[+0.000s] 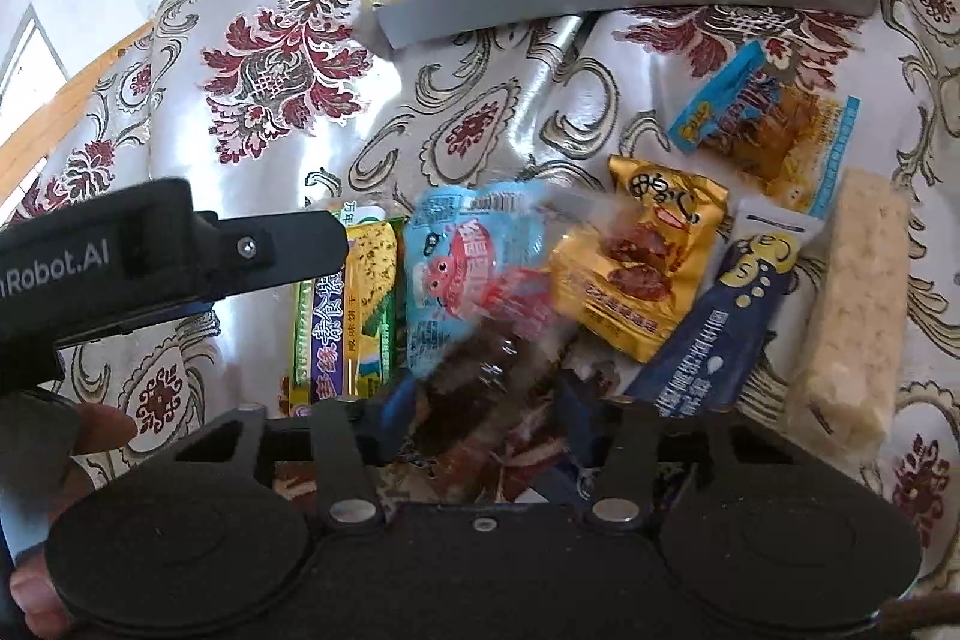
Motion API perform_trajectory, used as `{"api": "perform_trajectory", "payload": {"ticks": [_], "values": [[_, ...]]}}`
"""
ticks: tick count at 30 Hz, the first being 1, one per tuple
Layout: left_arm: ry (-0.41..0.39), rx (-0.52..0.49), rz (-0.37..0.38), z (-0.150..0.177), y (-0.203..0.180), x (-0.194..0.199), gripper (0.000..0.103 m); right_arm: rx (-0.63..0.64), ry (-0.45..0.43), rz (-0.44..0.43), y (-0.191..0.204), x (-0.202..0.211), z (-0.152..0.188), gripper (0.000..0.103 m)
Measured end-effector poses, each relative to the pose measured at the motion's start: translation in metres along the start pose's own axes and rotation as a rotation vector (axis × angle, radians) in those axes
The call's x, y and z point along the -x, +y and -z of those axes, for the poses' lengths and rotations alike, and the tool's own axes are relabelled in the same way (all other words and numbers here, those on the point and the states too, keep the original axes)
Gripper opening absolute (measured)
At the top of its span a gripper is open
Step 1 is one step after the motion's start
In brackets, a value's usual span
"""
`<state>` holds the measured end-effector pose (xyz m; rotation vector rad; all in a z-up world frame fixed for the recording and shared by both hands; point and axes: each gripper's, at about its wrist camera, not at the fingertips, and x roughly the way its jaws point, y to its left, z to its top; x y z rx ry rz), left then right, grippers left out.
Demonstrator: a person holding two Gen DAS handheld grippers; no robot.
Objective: Organize snacks
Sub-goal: 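Lower the left gripper onto the yellow biscuit pack and close, then grasp a clear jerky bag with the right gripper while the left lifts the biscuit pack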
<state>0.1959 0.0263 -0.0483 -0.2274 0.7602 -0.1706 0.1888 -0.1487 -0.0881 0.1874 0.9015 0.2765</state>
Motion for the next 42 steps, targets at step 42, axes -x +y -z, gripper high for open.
{"api": "perform_trajectory", "payload": {"ticks": [42], "values": [[0.083,-0.374,-0.228,0.036,-0.038,-0.045,0.076,0.219,-0.087,0.128,0.006,0.042,0.006,0.017]]}}
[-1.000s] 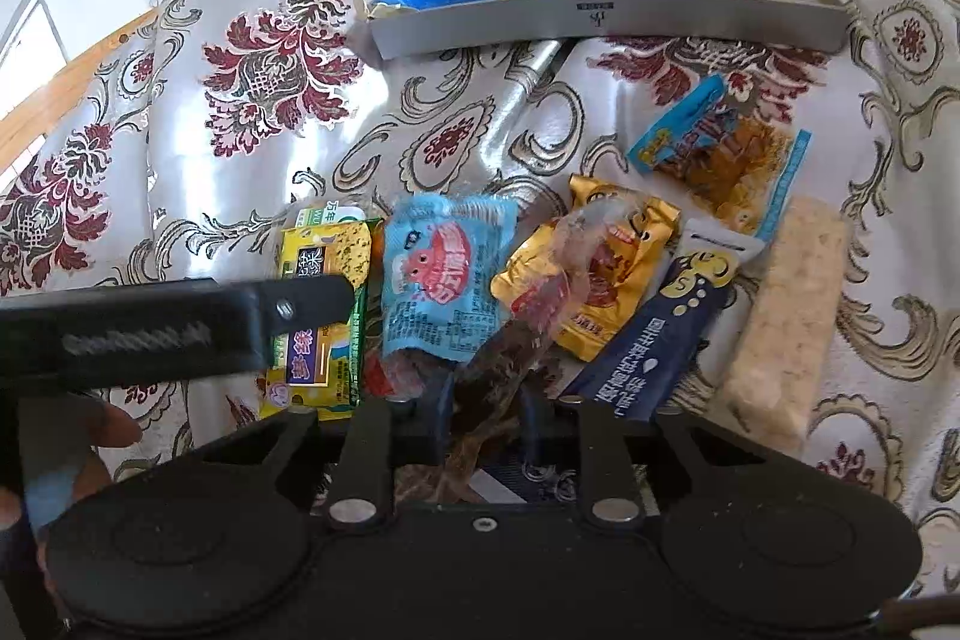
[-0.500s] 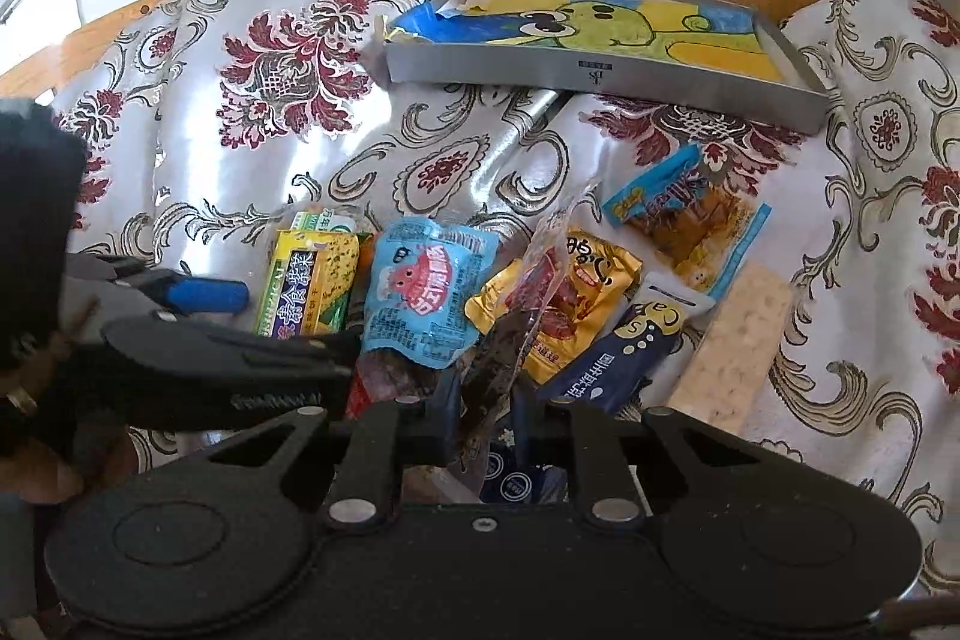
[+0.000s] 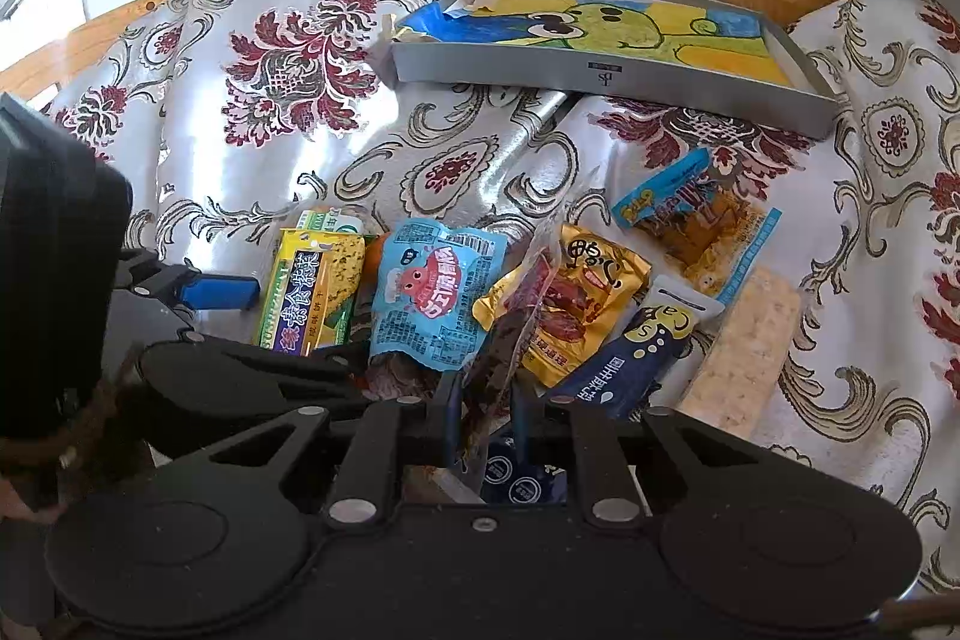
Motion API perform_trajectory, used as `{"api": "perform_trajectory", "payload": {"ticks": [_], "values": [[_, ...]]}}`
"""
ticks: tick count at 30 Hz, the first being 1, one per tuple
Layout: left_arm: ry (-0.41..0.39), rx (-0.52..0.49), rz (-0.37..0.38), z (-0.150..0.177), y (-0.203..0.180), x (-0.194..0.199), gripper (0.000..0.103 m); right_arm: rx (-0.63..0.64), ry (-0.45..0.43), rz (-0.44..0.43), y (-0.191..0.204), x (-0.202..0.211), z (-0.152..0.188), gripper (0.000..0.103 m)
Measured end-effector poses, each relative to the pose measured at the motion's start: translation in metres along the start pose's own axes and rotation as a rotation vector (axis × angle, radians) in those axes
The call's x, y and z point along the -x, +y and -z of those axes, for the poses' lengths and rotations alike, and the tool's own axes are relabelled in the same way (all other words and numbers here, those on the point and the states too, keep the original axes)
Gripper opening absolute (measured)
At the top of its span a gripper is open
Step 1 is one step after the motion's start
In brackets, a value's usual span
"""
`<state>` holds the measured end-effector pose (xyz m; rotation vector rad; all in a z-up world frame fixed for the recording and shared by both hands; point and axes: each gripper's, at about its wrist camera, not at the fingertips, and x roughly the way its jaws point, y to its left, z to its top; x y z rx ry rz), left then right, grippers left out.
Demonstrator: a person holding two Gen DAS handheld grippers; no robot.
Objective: Organize snacks
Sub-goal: 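Grasp a clear jerky bag with the right gripper while the left lifts the biscuit pack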
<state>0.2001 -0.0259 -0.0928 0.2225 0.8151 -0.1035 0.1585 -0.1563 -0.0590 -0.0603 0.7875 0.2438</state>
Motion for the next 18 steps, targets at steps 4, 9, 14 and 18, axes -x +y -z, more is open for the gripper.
{"api": "perform_trajectory", "payload": {"ticks": [4,9,14,18], "values": [[0.002,0.030,0.017,0.000,0.005,0.001,0.061,0.037,-0.016,0.002,0.006,0.001,0.000,0.017],[0.001,0.062,0.027,0.001,0.008,0.004,0.058,0.048,-0.021,-0.003,0.007,0.001,0.000,0.016],[-0.009,0.123,0.067,0.002,0.012,0.010,0.052,0.066,-0.030,-0.009,0.011,0.000,0.000,0.015],[-0.016,0.178,0.100,0.002,0.017,0.014,0.050,0.107,-0.058,-0.001,0.016,0.002,0.000,0.013]]}}
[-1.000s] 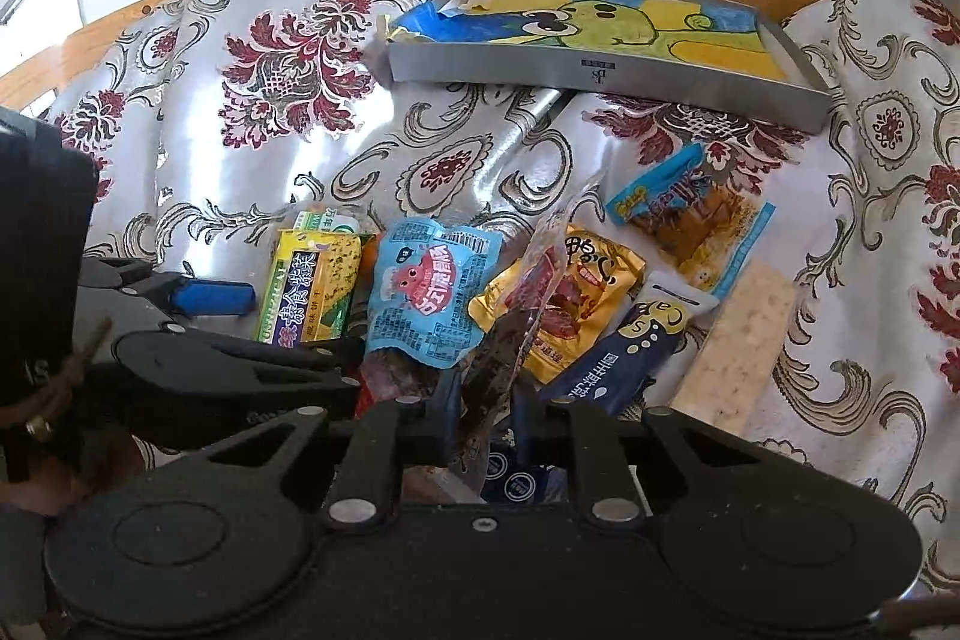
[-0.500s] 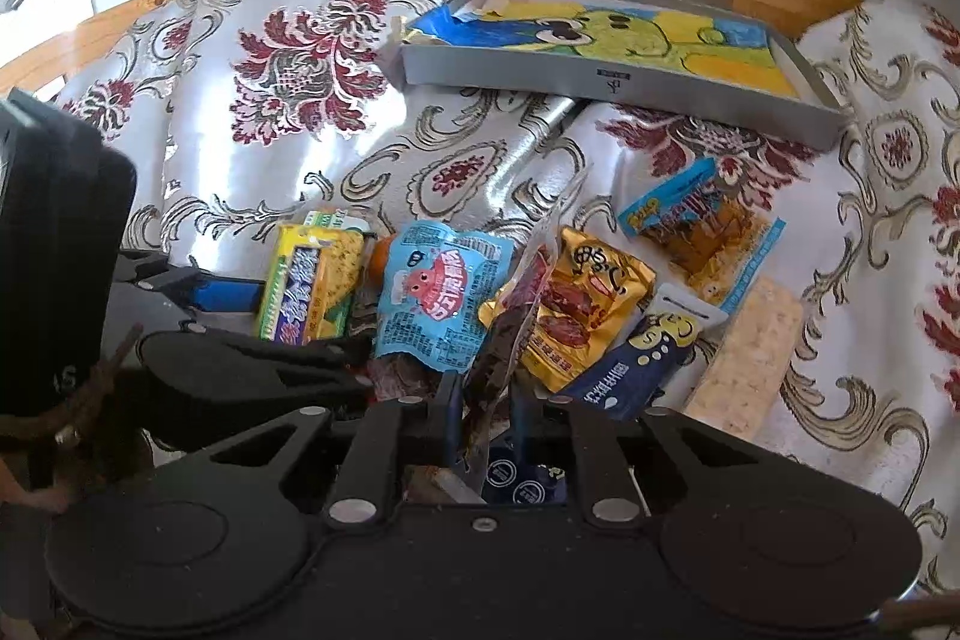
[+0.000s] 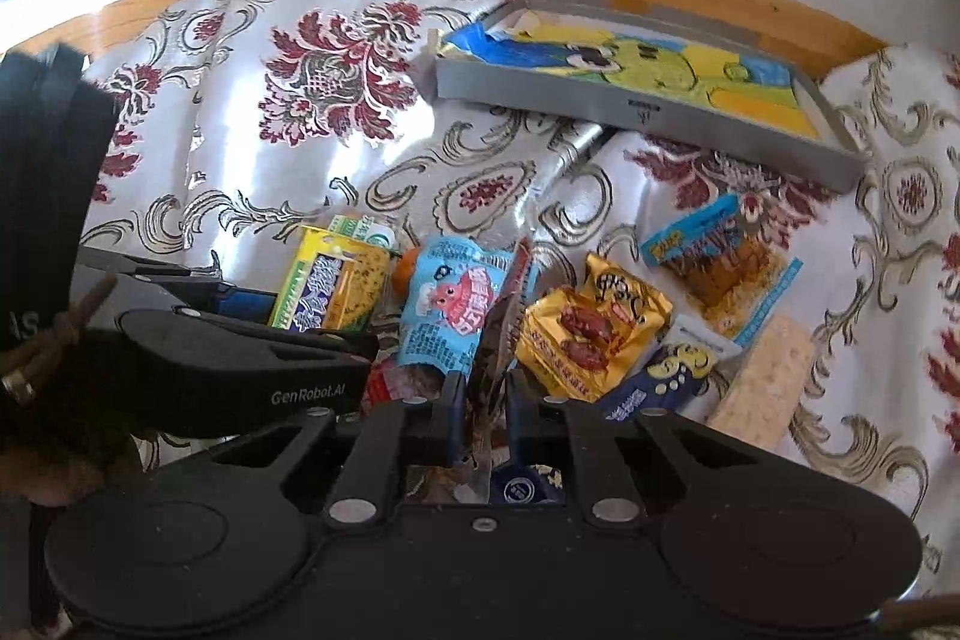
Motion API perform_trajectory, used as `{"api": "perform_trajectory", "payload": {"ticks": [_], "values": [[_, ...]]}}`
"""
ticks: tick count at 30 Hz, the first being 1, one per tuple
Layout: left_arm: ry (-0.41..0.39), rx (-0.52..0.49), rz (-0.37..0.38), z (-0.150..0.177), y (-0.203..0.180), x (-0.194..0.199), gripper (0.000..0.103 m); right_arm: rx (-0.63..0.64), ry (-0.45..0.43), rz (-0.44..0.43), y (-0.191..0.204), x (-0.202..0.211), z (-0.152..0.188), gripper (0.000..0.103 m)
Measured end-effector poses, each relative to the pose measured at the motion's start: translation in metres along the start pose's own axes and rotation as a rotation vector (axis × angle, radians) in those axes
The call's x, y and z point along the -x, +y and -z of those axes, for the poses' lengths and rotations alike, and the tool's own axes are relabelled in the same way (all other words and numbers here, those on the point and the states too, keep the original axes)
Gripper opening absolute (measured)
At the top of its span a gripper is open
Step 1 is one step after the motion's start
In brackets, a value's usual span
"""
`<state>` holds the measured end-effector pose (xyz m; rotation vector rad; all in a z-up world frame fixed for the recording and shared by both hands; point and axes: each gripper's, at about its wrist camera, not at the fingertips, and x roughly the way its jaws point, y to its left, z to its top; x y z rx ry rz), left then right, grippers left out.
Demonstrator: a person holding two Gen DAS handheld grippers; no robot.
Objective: Organize snacks
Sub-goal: 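Grasp a clear jerky bag with the right gripper while the left lifts the biscuit pack, then carry the biscuit pack and jerky bag to the grey tray and release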
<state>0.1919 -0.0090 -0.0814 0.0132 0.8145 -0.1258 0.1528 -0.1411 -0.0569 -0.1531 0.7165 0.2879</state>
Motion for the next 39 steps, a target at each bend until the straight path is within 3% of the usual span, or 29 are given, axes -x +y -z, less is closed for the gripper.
{"api": "perform_trajectory", "payload": {"ticks": [8,16,27,39], "values": [[-0.018,-0.016,-0.017,0.002,-0.003,0.005,0.049,0.061,-0.033,0.022,0.005,0.003,0.000,0.012],[-0.053,0.030,-0.008,0.001,0.000,0.015,0.048,0.097,-0.046,0.040,0.008,0.004,0.001,0.012],[-0.105,0.011,-0.003,0.001,-0.005,0.023,0.047,0.245,-0.131,0.110,0.021,0.013,0.002,0.012],[-0.232,0.085,0.031,-0.017,0.002,0.042,0.047,0.303,-0.253,0.180,0.011,0.025,-0.013,0.012]]}}
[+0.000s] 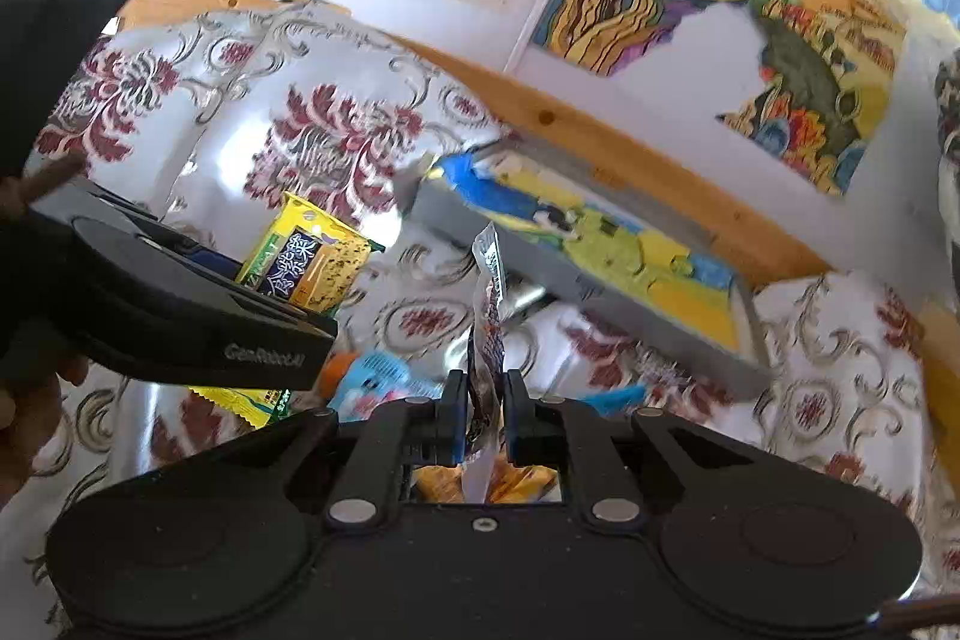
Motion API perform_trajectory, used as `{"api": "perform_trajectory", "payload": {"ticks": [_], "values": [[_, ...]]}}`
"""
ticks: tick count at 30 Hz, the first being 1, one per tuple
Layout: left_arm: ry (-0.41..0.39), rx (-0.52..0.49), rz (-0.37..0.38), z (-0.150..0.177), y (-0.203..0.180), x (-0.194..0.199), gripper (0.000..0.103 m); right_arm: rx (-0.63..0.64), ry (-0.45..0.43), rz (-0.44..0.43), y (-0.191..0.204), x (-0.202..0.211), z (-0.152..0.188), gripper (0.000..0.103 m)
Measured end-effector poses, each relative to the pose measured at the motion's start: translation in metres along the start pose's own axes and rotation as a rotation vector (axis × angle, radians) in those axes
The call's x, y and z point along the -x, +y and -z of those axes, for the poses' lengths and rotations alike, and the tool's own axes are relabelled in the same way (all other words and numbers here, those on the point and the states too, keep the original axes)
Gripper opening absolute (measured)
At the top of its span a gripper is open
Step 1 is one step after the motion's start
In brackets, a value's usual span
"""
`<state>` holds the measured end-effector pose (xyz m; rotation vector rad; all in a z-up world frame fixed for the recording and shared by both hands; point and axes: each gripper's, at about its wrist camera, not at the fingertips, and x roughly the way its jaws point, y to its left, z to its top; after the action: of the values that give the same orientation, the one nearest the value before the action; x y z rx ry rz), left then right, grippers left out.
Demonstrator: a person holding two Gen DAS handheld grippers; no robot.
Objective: Organize snacks
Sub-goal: 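Carry the biscuit pack and jerky bag to the grey tray and release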
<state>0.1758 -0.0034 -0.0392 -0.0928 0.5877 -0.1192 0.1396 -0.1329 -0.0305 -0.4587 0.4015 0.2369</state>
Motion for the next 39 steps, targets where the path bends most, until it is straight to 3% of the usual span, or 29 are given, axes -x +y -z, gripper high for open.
{"api": "perform_trajectory", "payload": {"ticks": [9,16,23,32,39], "values": [[-0.018,0.061,0.009,-0.060,-0.019,-0.026,0.047,0.000,-0.135,0.040,-0.064,-0.030,-0.028,0.012],[-0.053,0.043,0.020,-0.119,-0.063,-0.074,0.047,-0.104,-0.235,0.100,-0.128,-0.077,-0.021,0.012],[-0.031,0.068,0.029,-0.157,-0.105,-0.139,0.047,-0.255,-0.218,0.164,-0.183,-0.124,-0.015,0.012],[0.108,0.074,-0.021,-0.166,-0.138,-0.203,0.047,-0.334,-0.147,0.121,-0.223,-0.164,-0.006,0.012],[0.130,0.040,-0.049,-0.167,-0.147,-0.221,0.045,-0.421,-0.084,0.095,-0.238,-0.182,0.007,0.012]]}}
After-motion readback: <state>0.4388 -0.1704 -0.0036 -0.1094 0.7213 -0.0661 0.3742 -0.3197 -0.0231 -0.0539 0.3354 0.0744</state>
